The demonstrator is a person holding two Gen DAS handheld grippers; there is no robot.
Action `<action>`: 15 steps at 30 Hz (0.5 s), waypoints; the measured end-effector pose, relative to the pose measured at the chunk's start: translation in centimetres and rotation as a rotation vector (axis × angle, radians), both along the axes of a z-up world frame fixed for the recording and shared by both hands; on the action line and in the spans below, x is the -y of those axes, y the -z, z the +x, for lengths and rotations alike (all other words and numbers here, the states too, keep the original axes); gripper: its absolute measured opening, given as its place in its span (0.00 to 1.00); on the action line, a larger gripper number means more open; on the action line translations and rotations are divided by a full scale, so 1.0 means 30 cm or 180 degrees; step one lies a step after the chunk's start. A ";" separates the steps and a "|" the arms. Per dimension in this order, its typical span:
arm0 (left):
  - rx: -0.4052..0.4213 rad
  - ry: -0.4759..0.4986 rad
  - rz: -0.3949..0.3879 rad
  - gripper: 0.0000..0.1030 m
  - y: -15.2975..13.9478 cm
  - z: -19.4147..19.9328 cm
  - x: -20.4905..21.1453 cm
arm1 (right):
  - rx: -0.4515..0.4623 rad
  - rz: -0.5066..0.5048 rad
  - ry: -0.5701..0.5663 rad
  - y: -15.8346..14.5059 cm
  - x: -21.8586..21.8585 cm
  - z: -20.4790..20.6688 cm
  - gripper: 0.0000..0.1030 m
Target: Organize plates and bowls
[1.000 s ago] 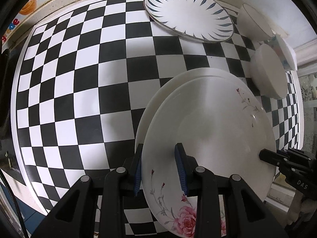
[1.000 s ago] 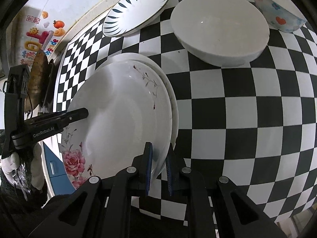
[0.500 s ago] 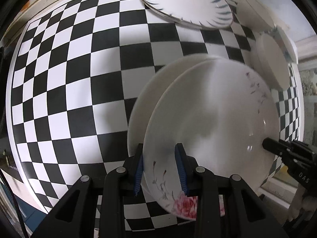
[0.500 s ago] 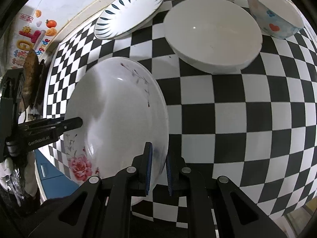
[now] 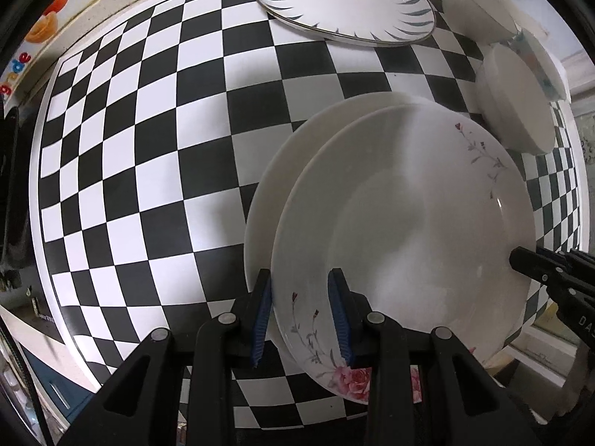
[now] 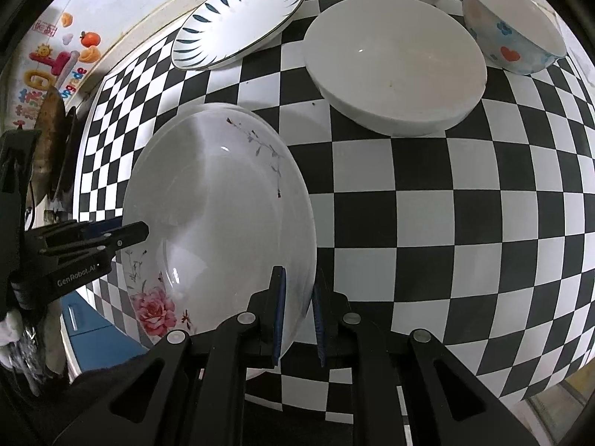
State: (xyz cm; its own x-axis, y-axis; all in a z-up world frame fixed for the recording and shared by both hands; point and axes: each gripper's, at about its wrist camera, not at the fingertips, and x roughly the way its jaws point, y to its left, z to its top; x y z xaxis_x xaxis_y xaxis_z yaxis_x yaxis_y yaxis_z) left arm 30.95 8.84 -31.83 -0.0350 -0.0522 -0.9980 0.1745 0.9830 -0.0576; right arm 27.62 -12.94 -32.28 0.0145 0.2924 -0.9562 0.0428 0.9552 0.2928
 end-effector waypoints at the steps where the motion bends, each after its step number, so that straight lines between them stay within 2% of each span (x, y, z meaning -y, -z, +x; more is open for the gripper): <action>1: 0.0004 -0.0022 -0.0012 0.27 -0.005 0.005 -0.005 | -0.0006 0.0017 0.0020 0.001 0.001 0.002 0.17; 9: 0.0067 -0.0113 0.0026 0.27 -0.042 0.007 -0.054 | -0.0106 0.0055 0.0005 0.007 0.012 0.007 0.17; 15: 0.0132 -0.0184 -0.0080 0.27 -0.113 -0.024 -0.079 | -0.0064 -0.0007 -0.0032 -0.035 -0.004 0.010 0.17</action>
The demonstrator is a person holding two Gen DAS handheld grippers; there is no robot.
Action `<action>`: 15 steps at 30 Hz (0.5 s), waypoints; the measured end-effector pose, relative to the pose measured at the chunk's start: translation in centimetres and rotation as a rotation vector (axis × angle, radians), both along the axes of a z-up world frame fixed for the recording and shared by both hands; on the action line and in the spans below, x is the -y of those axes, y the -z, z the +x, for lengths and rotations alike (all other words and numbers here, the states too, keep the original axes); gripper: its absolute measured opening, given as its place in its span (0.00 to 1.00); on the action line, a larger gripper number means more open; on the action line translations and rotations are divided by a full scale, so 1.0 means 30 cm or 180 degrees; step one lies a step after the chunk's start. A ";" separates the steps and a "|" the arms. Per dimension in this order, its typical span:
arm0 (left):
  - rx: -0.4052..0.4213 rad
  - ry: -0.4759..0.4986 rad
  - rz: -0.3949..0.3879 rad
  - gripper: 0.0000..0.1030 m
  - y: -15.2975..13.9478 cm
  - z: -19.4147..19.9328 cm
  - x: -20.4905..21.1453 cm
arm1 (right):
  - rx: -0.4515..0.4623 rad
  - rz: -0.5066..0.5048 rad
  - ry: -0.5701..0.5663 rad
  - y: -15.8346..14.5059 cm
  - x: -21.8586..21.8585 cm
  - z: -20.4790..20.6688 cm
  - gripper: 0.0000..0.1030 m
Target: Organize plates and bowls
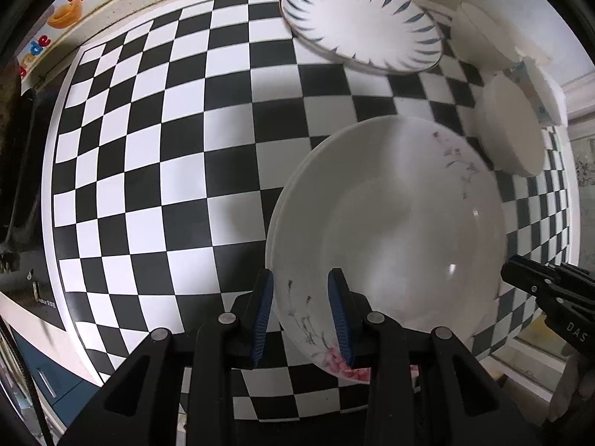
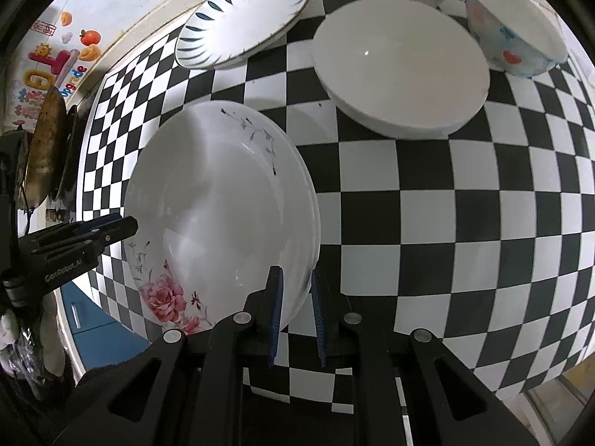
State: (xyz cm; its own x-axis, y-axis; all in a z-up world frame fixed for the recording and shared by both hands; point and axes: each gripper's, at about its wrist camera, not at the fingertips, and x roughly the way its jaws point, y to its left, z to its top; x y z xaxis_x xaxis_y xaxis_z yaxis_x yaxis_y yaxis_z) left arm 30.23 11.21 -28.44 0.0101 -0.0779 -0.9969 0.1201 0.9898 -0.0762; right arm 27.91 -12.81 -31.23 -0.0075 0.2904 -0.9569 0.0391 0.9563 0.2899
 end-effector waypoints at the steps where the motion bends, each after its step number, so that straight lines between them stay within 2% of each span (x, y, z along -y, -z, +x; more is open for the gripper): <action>1: 0.0040 0.0001 -0.0015 0.27 -0.021 -0.004 0.003 | 0.0015 0.0001 -0.0004 -0.012 -0.002 0.001 0.17; 6: 0.0221 0.0020 -0.0070 0.28 -0.108 -0.008 0.003 | 0.0166 0.0016 -0.0054 -0.102 -0.020 0.024 0.19; 9: 0.0336 0.0018 -0.0098 0.28 -0.148 0.005 0.017 | 0.0269 0.0032 -0.0091 -0.161 -0.029 0.059 0.25; 15: 0.0364 -0.0140 -0.0277 0.28 -0.176 0.140 -0.005 | 0.0389 0.0205 -0.0058 -0.246 -0.020 0.173 0.28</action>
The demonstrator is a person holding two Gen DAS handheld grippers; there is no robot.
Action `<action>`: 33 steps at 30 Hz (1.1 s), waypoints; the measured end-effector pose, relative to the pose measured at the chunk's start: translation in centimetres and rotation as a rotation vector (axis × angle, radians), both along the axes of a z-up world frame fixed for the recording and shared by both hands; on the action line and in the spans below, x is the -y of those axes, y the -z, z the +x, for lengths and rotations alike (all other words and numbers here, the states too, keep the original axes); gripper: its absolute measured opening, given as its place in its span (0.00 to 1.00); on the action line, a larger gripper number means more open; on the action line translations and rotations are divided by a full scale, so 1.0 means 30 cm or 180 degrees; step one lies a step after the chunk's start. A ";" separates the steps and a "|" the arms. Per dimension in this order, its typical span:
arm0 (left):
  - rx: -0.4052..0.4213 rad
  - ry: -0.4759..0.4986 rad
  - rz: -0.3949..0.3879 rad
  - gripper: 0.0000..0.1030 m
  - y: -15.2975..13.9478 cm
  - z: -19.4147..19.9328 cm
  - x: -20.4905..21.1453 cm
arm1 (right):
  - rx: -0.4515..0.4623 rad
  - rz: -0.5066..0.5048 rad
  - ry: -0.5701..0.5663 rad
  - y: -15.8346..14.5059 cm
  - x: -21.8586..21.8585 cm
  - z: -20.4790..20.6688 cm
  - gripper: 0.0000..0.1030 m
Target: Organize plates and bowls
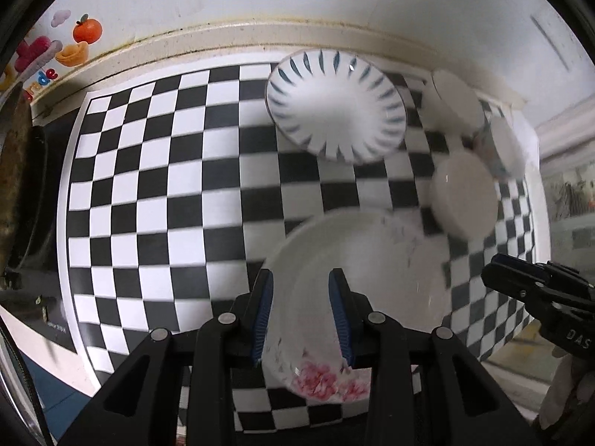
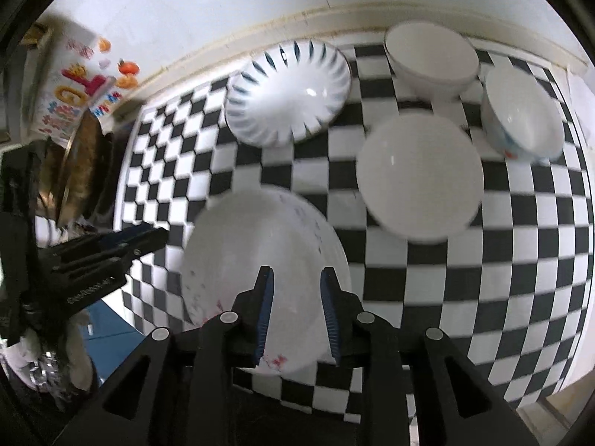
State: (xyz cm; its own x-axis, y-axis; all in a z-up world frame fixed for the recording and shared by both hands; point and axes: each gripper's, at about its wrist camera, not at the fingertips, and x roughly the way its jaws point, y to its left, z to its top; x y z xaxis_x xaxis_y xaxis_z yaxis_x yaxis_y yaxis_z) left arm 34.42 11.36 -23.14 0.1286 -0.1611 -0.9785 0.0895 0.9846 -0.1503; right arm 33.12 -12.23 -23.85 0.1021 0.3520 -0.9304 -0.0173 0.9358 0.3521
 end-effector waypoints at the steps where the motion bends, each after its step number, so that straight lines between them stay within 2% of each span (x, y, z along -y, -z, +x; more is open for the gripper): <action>1: -0.0005 -0.0065 -0.0041 0.28 0.000 0.040 -0.015 | 0.0023 0.0034 0.0009 -0.012 0.005 0.035 0.28; 6: -0.0113 -0.0263 -0.0139 0.28 0.056 0.227 -0.036 | 0.0076 0.0008 0.0080 0.000 0.035 0.241 0.29; 12: -0.0483 -0.0475 -0.0341 0.28 0.195 0.426 -0.060 | -0.0169 0.0005 0.0181 0.145 0.051 0.523 0.29; 16: -0.0647 -0.0560 -0.0396 0.28 0.270 0.523 -0.064 | -0.0306 -0.0068 0.0203 0.236 0.054 0.635 0.29; 25: -0.0700 -0.0379 -0.0276 0.27 0.352 0.617 -0.015 | -0.0513 -0.0158 0.0279 0.387 0.059 0.752 0.29; 26: -0.0681 -0.0363 -0.0271 0.23 0.354 0.618 -0.008 | -0.0531 -0.0148 0.0294 0.400 0.061 0.757 0.27; 29: -0.0574 -0.0283 -0.0154 0.21 0.349 0.612 0.016 | -0.0508 -0.0168 0.0302 0.418 0.060 0.771 0.16; 33: -0.0456 -0.0180 -0.0007 0.21 0.334 0.596 0.029 | -0.0444 -0.0279 0.0276 0.411 0.050 0.771 0.15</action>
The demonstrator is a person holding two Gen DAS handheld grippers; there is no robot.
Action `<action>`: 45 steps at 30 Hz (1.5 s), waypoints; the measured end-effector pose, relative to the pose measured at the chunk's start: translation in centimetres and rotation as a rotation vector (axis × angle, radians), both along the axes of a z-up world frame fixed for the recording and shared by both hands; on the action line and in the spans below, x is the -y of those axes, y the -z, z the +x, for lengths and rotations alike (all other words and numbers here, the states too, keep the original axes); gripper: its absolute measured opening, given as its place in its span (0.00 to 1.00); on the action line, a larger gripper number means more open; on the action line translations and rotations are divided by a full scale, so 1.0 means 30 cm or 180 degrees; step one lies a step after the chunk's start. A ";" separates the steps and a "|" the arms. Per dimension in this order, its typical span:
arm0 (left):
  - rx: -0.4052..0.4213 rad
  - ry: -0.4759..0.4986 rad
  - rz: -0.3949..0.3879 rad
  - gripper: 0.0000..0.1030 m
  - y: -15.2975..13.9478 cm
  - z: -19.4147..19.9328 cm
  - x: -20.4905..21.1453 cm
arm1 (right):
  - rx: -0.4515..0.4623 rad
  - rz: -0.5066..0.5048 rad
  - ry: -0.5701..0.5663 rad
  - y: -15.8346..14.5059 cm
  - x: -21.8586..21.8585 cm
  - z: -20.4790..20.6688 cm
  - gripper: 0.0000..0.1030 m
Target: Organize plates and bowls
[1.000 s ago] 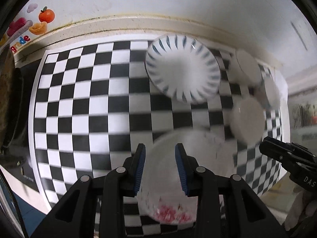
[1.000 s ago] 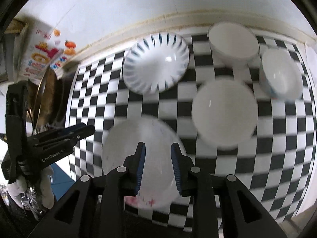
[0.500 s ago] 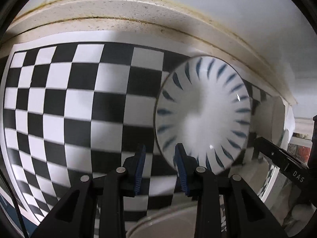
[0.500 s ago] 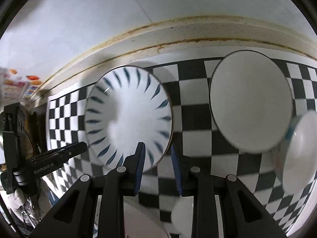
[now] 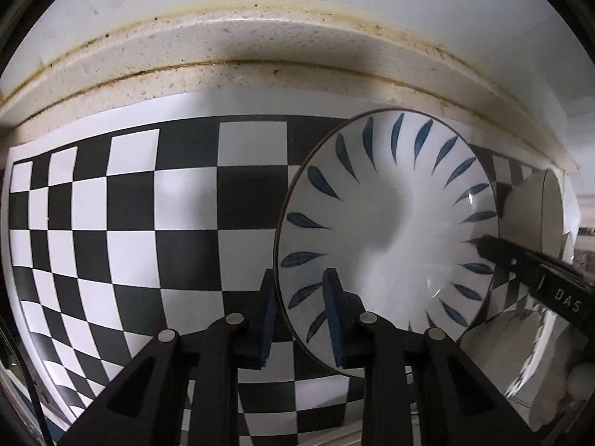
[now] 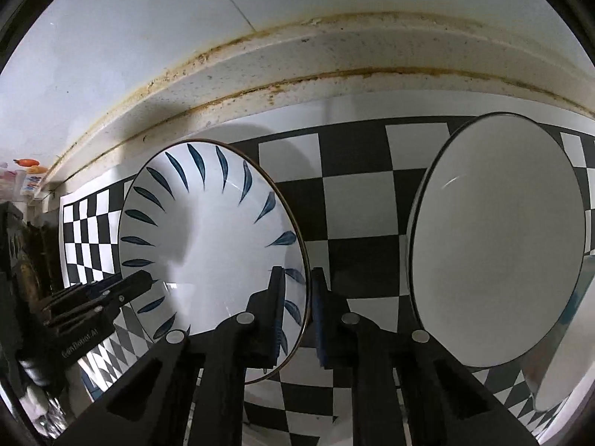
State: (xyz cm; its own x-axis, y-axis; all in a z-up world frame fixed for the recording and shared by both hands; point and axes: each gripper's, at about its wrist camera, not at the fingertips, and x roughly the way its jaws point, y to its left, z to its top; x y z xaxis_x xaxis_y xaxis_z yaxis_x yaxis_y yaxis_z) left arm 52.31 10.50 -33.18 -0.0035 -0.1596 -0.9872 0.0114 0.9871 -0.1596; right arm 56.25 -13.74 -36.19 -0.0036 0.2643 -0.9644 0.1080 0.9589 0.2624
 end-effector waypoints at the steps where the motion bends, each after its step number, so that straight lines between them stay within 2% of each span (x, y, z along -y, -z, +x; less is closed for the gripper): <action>1: 0.0014 -0.0011 -0.0007 0.21 -0.004 -0.006 -0.001 | 0.0021 -0.0011 -0.0031 -0.003 -0.004 -0.003 0.15; 7: 0.0112 -0.0078 -0.0043 0.21 -0.053 -0.038 -0.012 | 0.0166 -0.0058 -0.0131 -0.041 -0.030 -0.036 0.13; 15: 0.0300 0.0015 -0.0094 0.21 -0.160 -0.095 -0.007 | 0.0303 -0.0017 -0.0108 -0.122 -0.028 -0.101 0.13; 23: 0.0457 0.0027 -0.0189 0.21 -0.275 -0.216 -0.017 | 0.0485 0.0108 -0.0099 -0.251 -0.014 -0.214 0.13; 33: 0.0694 0.0153 -0.0269 0.21 -0.444 -0.415 -0.062 | 0.0692 0.0315 -0.0049 -0.403 -0.002 -0.441 0.13; 38: 0.0761 0.0224 -0.0270 0.21 -0.476 -0.499 -0.077 | 0.0697 0.0391 -0.0067 -0.425 -0.022 -0.562 0.13; 45: 0.0737 0.0226 -0.0297 0.21 -0.467 -0.609 -0.103 | 0.0640 0.0471 -0.0066 -0.426 -0.042 -0.725 0.13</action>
State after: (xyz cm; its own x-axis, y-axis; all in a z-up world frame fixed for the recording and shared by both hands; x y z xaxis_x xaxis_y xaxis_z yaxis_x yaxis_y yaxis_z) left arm 34.03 13.60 -19.17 0.2066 -0.2574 -0.9440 0.1269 0.9637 -0.2350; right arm 34.50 -12.47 -23.41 0.1776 0.4047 -0.8970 0.0202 0.9098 0.4145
